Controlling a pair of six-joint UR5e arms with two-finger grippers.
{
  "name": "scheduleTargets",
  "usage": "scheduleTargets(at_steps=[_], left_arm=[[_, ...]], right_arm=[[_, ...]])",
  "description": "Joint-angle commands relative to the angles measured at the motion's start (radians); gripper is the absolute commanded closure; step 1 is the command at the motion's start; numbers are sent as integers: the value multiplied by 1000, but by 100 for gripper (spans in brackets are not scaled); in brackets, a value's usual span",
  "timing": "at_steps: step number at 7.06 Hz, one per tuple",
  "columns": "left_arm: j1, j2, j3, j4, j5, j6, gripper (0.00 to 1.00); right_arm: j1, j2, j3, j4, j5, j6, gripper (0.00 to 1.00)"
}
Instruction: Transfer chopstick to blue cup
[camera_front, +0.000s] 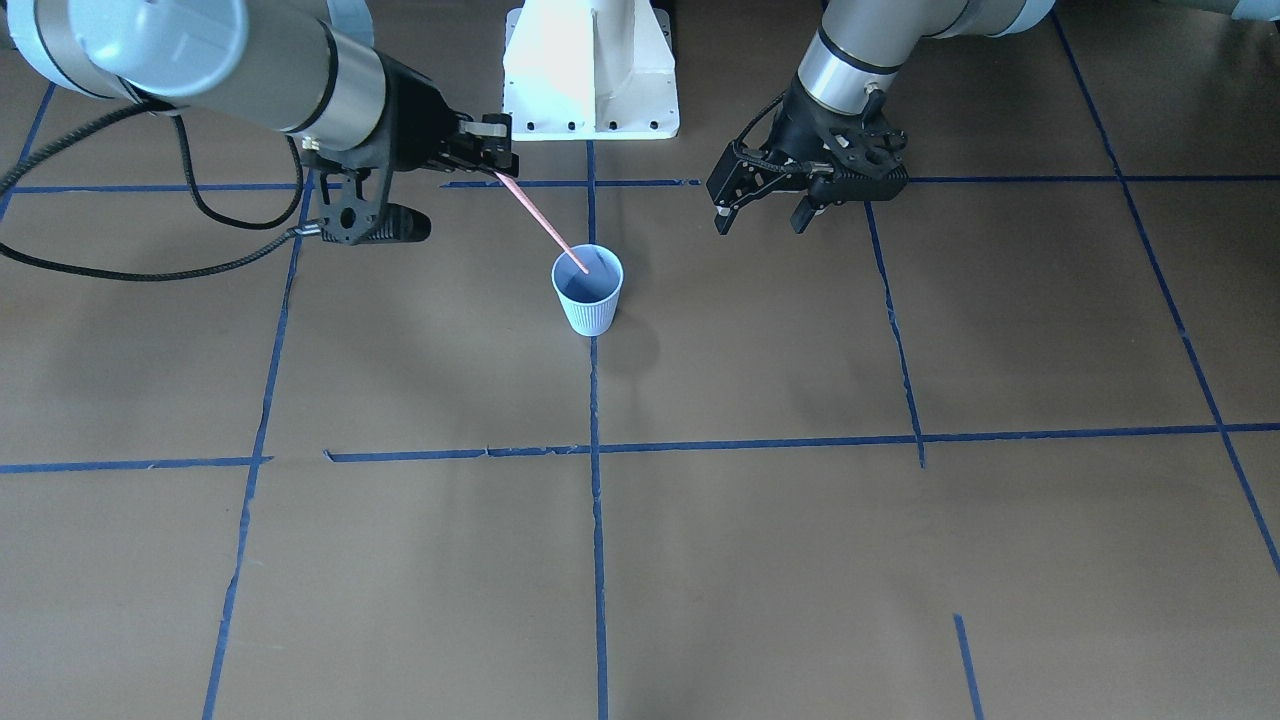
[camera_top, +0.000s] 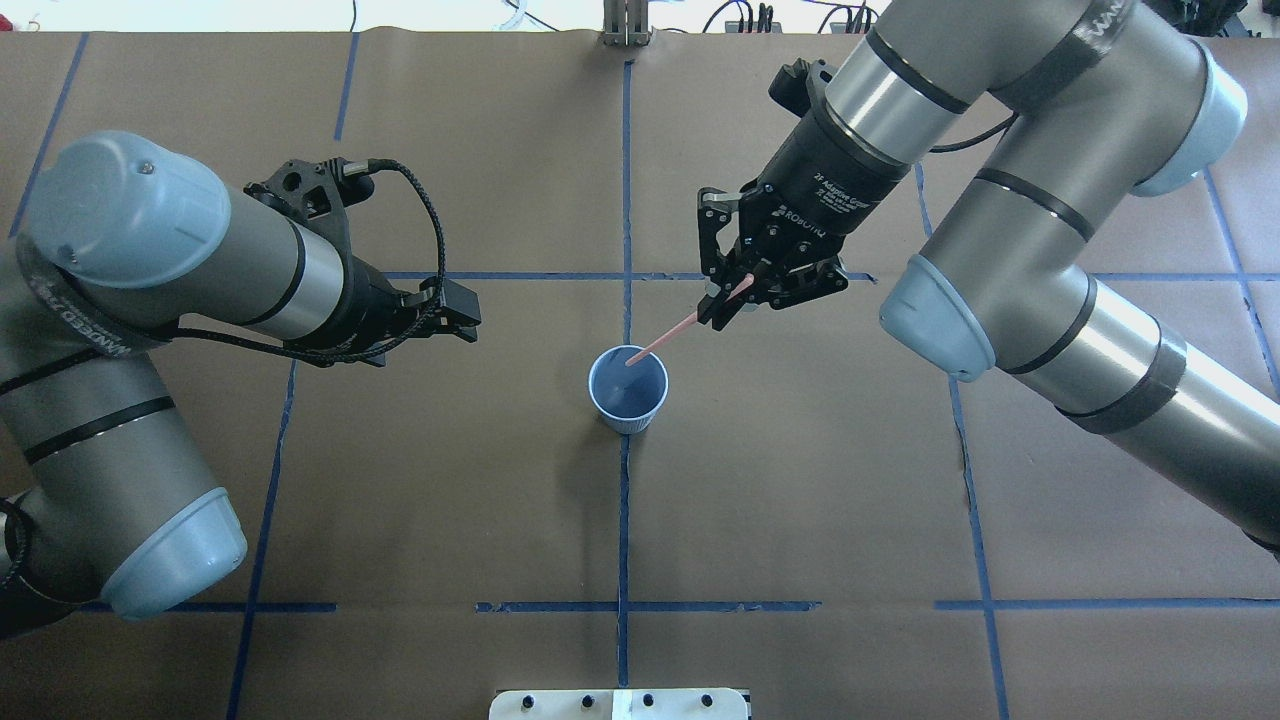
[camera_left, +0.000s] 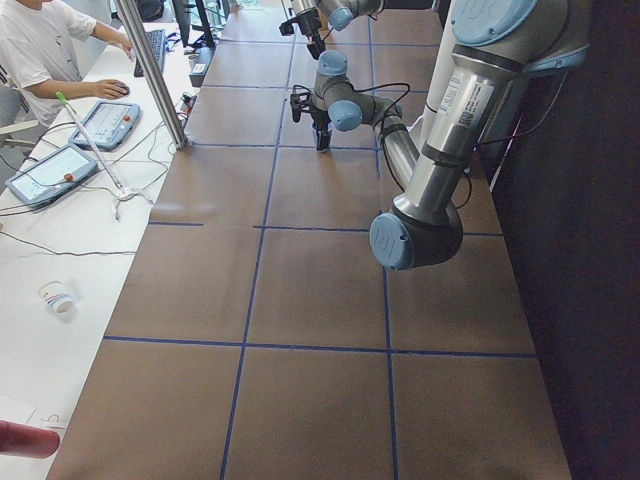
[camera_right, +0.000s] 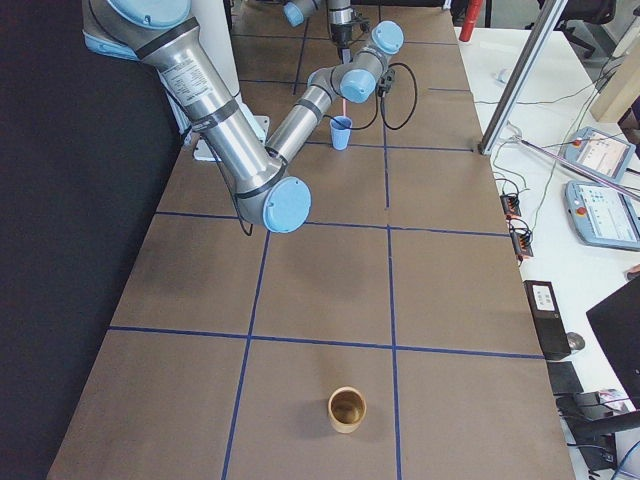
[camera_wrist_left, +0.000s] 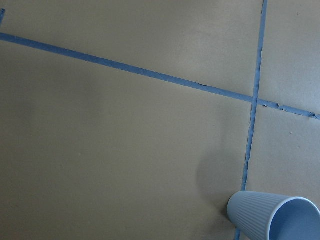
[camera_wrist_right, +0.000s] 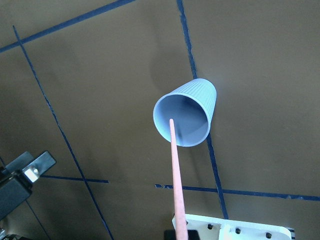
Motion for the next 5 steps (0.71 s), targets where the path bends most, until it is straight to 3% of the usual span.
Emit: scheduleTargets(at_steps=[1,3,4,5], left_arm=[[-2,3,-2,0,0,1,0],[-5,3,-2,0,0,-1,0],[-8,3,-2,0,0,-1,0],[-11,3,-3,0,0,-1,0]], right_arm=[[-27,28,-116,78,-16,0,99],[-87,40,-165,80,-94,0,93],[-100,46,-188,81,-94,-1,81],[-107,54,-193,83,-97,-1,26]])
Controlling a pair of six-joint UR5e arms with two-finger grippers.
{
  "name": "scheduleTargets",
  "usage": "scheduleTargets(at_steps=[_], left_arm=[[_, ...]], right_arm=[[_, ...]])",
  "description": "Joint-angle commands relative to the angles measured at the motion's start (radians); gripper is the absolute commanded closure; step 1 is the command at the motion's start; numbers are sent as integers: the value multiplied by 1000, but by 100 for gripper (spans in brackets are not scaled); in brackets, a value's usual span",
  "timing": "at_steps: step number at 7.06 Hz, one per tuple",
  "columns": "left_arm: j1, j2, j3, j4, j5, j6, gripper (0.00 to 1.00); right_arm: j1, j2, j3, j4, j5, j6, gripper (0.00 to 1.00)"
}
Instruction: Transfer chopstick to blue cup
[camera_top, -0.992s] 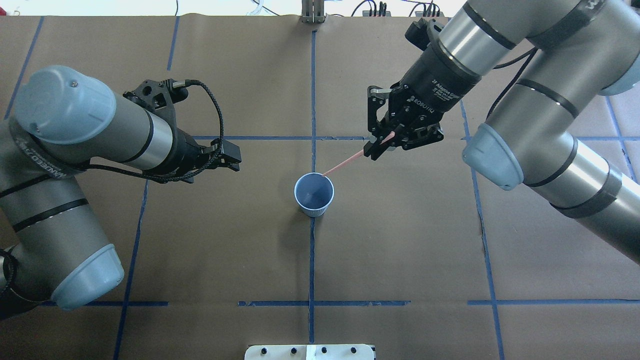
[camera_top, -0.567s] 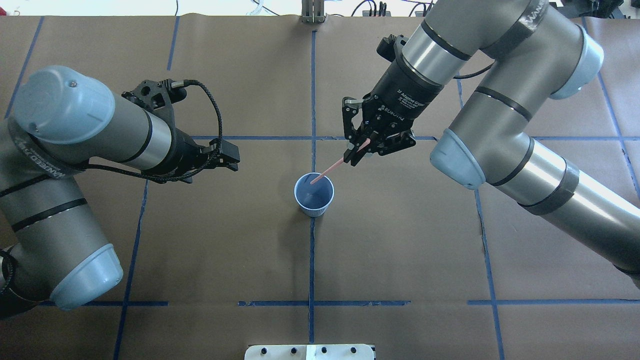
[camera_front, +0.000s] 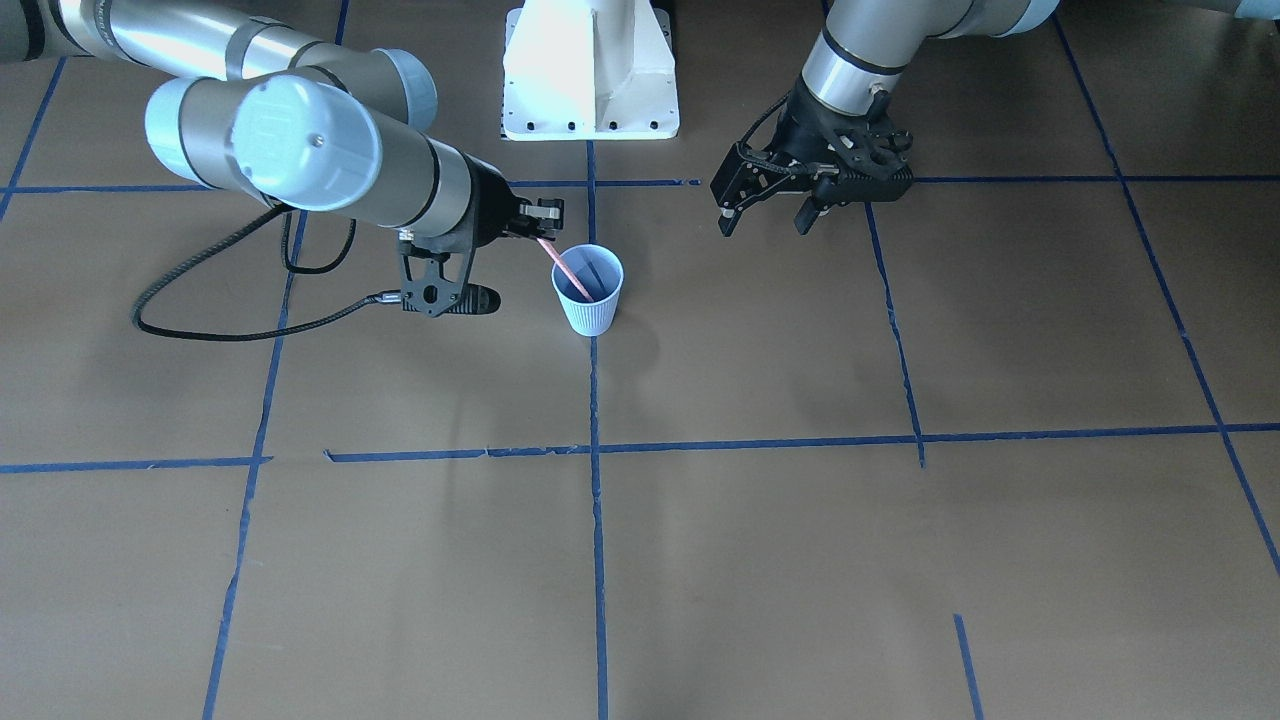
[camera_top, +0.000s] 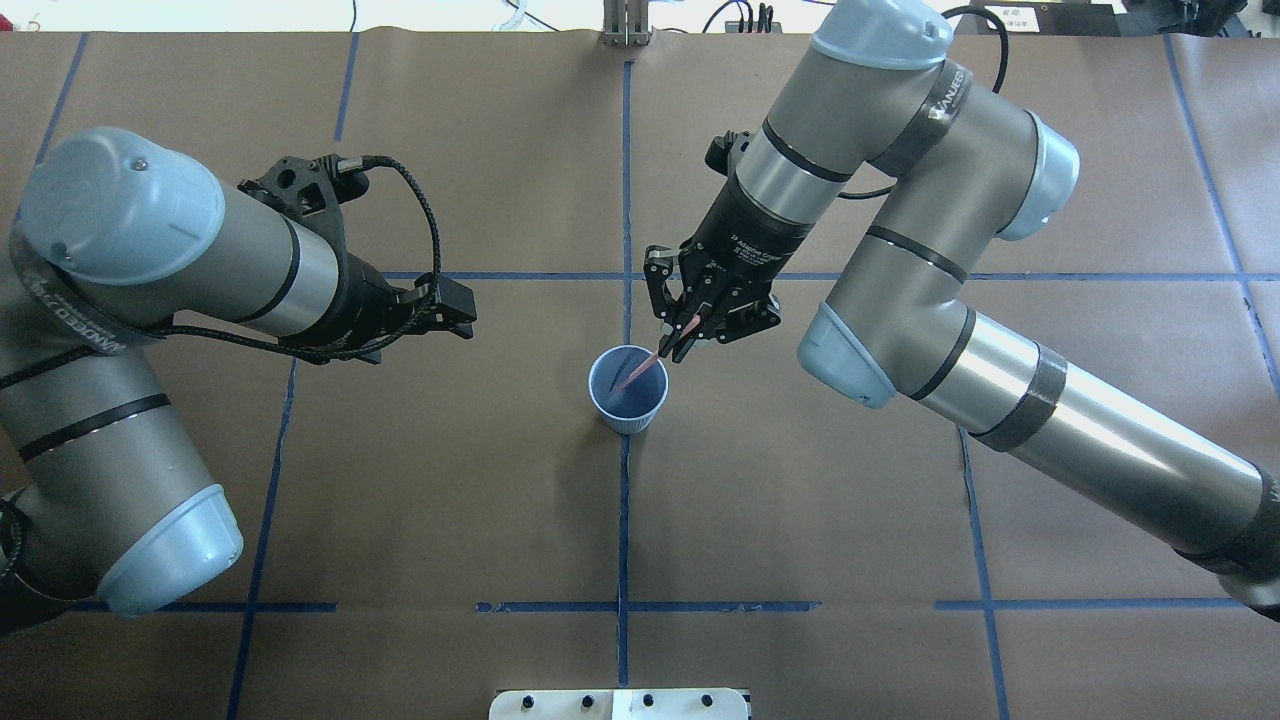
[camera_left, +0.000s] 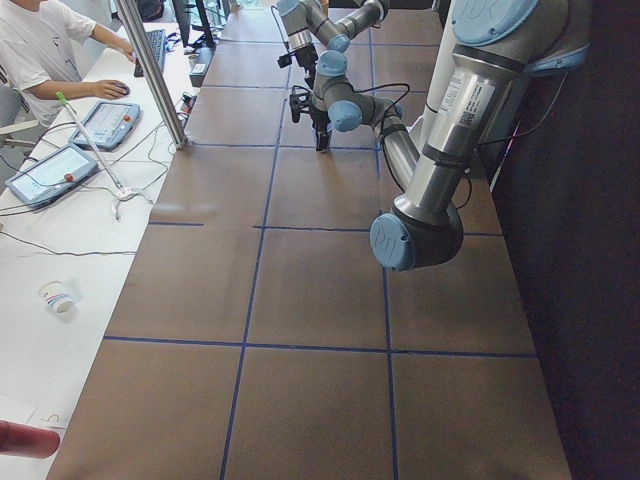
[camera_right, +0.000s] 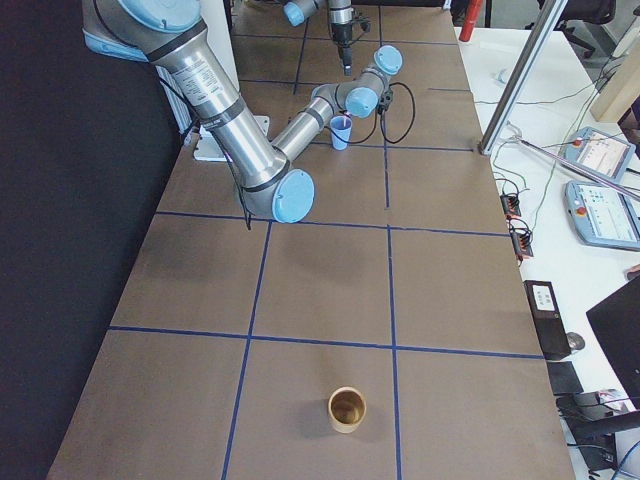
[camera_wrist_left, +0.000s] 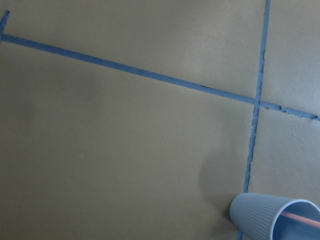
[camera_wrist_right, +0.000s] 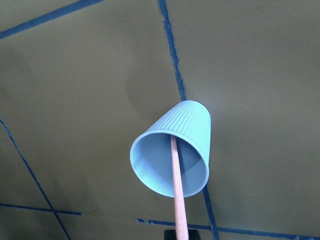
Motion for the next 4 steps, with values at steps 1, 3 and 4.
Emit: scheduleTargets(at_steps=[1,3,4], left_arm=[[-16,2,1,0,-5,9,0],[-77,87,-1,3,-17,151,0],[-106,139,1,2,-47,220,0]], right_arm=[[-13,10,-7,2,-20,1,0],[91,-76,117,-1,-27,9,0],[198,-231,242,-1,-47,0,0]])
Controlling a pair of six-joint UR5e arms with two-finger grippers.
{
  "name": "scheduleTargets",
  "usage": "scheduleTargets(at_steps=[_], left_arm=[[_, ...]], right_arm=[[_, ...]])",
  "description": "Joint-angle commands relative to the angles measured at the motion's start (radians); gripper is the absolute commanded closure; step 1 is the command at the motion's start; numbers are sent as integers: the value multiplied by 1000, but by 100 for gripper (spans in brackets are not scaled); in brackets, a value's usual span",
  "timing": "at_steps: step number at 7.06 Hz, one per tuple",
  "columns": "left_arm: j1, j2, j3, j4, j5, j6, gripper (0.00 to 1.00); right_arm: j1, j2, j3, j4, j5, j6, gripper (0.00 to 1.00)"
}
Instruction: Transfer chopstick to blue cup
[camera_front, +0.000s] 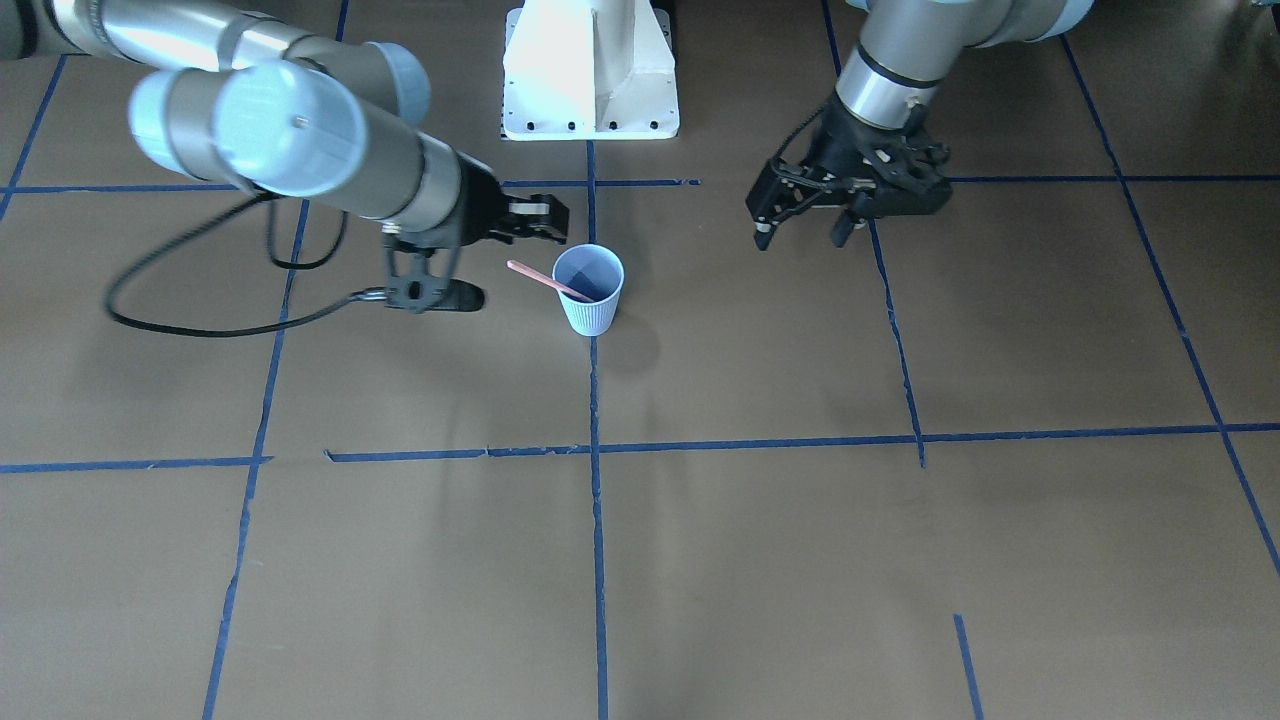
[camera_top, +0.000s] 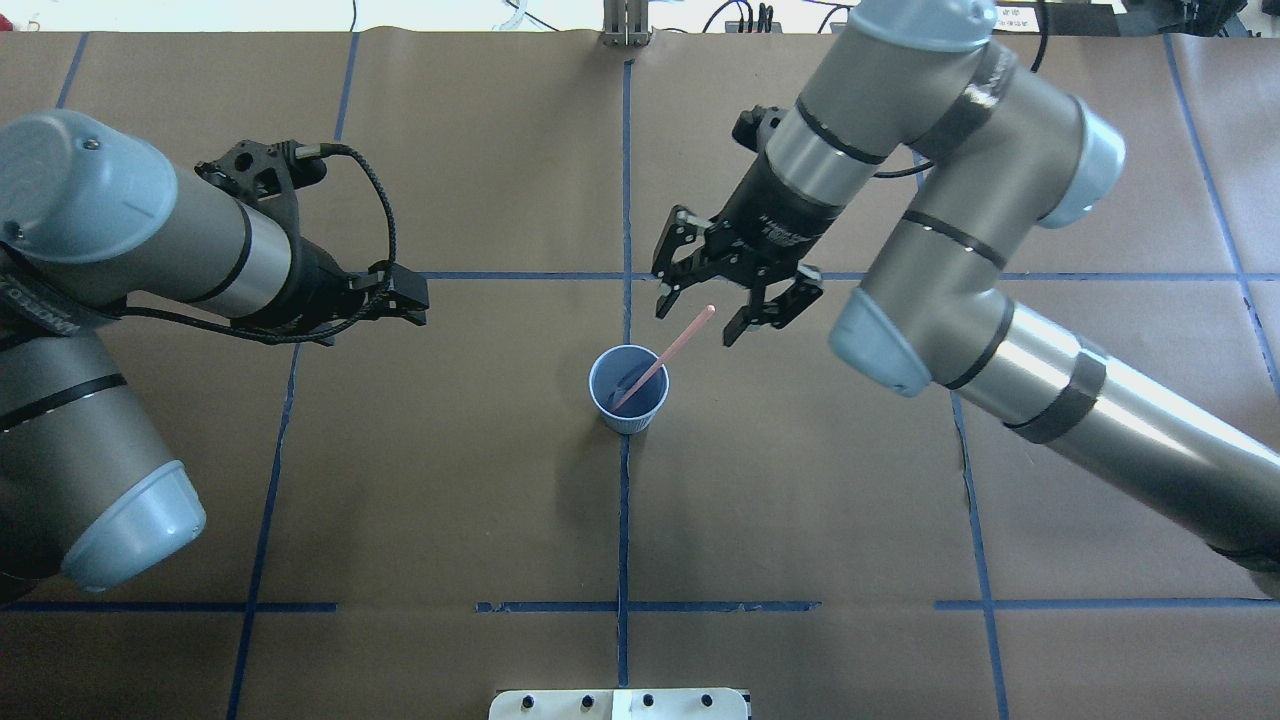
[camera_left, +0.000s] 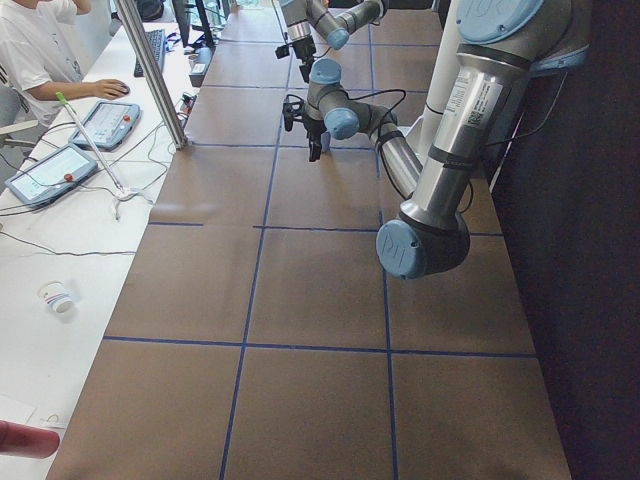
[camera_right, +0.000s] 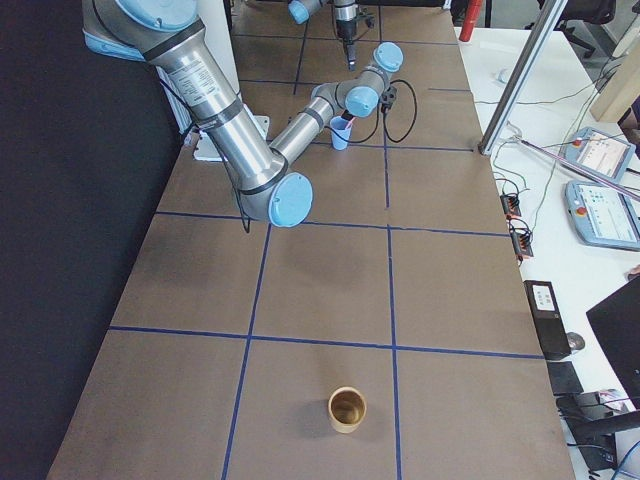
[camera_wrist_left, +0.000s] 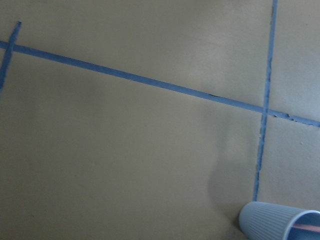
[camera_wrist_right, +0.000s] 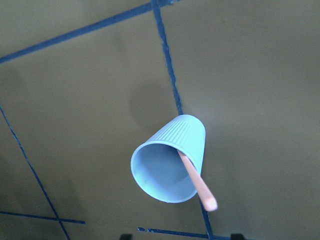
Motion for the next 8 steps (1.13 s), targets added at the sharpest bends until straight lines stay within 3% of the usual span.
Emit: scheduleTargets(at_steps=[1,3,4,5,7,8], left_arm=[[-82,128,-5,1,-33,195,0],[-258,284,-6,-2,-150,507,0],[-348,332,0,5,-183,670,0],[-446,358,43,5,-249,826,0],[-605,368,203,8,-274,1186,0],[-704,363,304,33,-278,1352,0]], right_arm=[[213,-276,205,-3,-54,-41,0],[384,-573,245,-4,-74,-502,0],[470,-640,224,-16,-117,-690,0],[562,-659,146,-29,-137,-906,0],[749,-657,-108,-35,-215,-1418,0],[772,-656,-170,-35,-229,-1510,0]])
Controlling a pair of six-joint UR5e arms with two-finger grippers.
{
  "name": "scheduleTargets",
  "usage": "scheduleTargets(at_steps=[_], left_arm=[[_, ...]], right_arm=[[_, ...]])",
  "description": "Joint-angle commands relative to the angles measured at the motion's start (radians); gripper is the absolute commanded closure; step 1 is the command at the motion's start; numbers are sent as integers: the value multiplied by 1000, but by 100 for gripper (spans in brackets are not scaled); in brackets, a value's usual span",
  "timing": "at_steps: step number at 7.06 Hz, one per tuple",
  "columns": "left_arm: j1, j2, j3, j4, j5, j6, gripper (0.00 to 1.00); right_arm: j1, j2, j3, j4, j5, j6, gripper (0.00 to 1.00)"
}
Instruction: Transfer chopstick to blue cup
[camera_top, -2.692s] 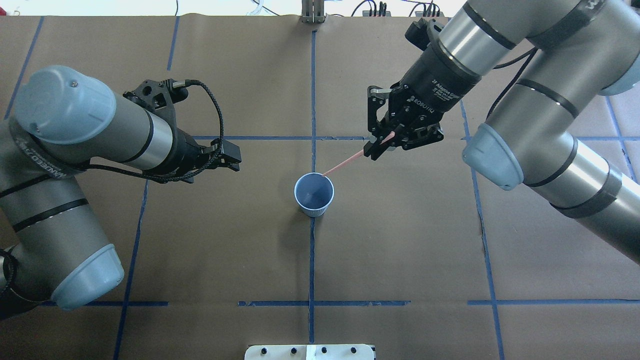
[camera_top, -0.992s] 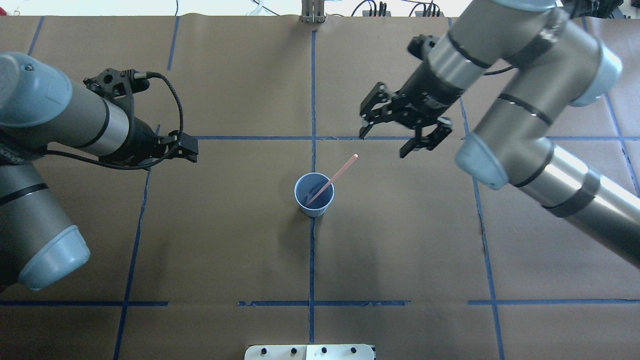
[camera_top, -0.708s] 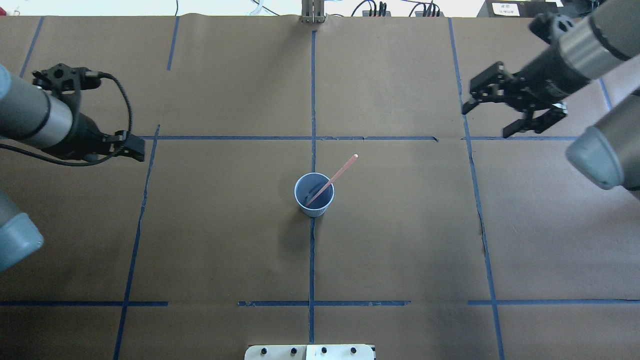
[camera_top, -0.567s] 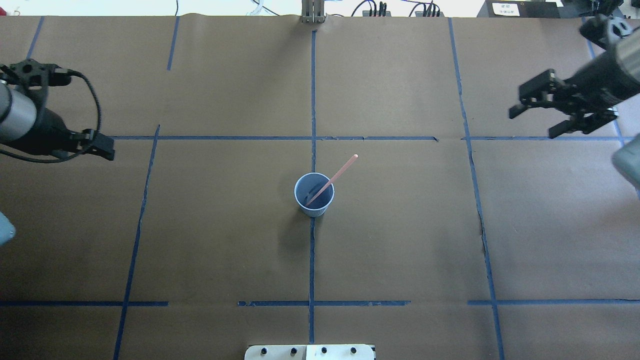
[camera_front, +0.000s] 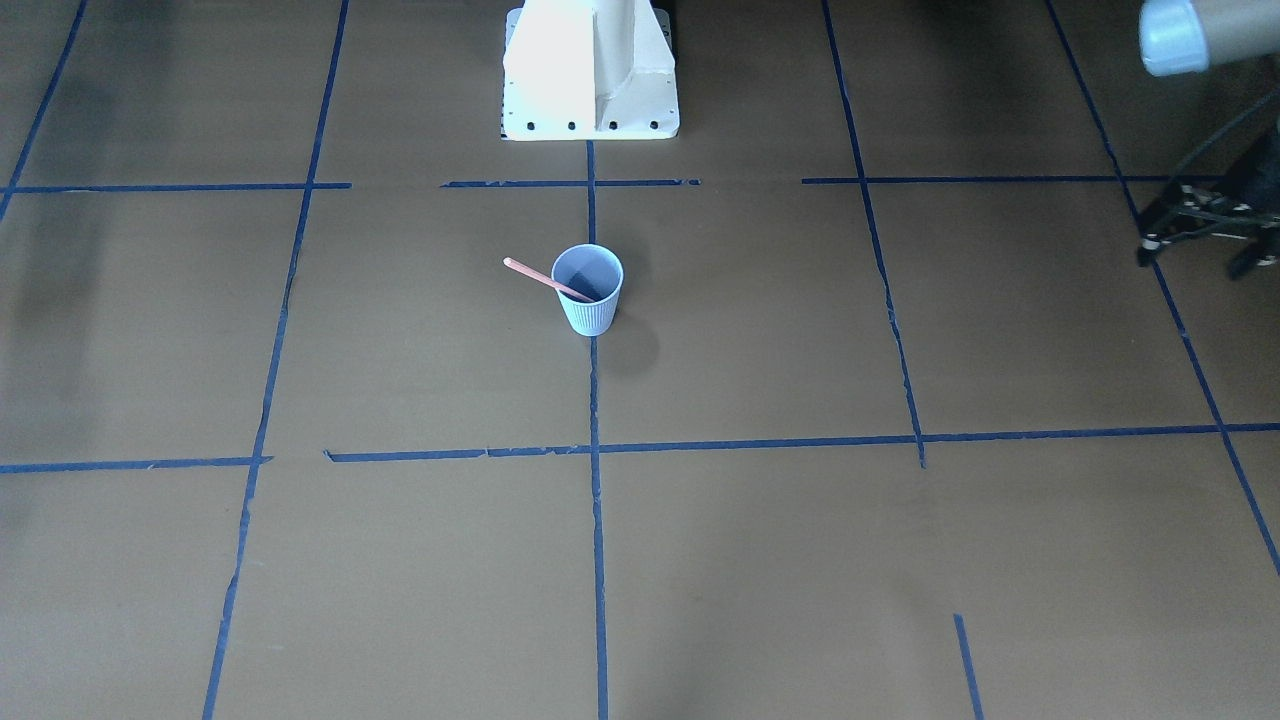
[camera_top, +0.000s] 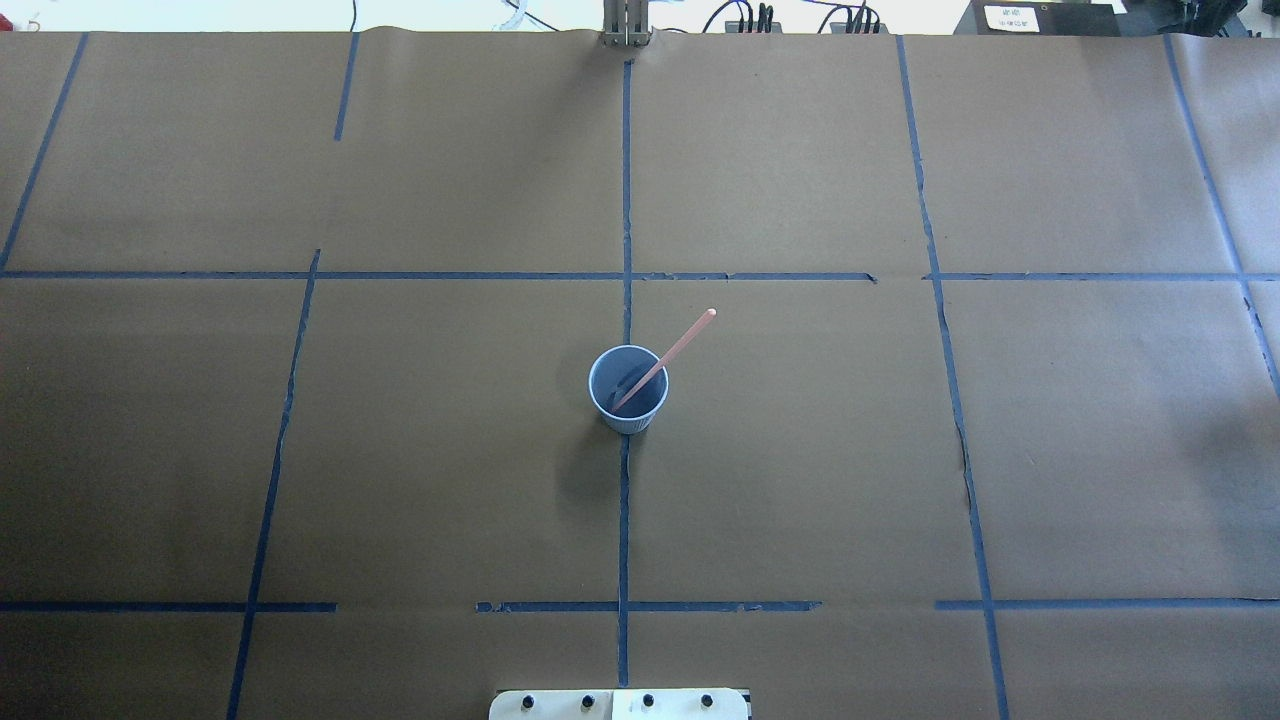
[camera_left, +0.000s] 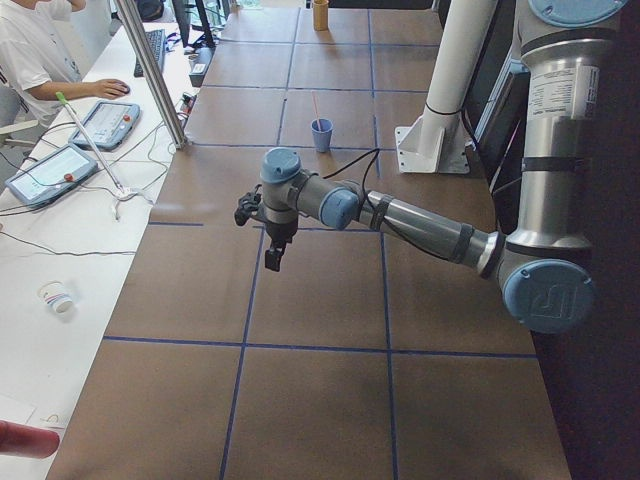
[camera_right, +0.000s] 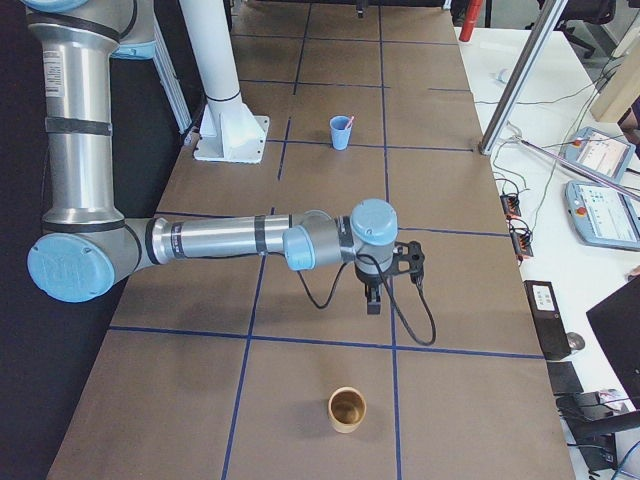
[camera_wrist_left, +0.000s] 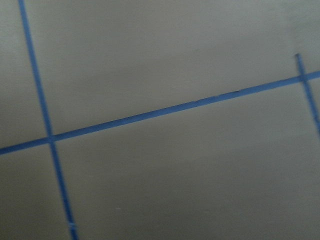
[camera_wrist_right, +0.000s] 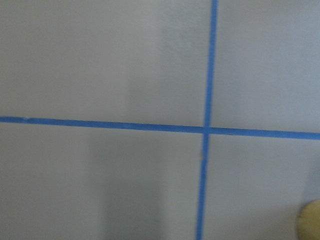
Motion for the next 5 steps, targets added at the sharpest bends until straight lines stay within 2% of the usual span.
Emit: scheduleTargets(at_steps=[1,2,3,5], left_arm=[[-177,-23,187,75,-49,325,0],[-196,-46,200,130,-101,333,0],[-199,-46,194,155,-121,334,0],[-198,-48,200,158,-115,336,0]], right_arm=[[58,-1,-117,-12,-41,-215,0],[69,2,-103,-110,-39,-268,0],[81,57,-90,-217,-39,-338,0],[84,58,-90,-239,-44,-380,0]])
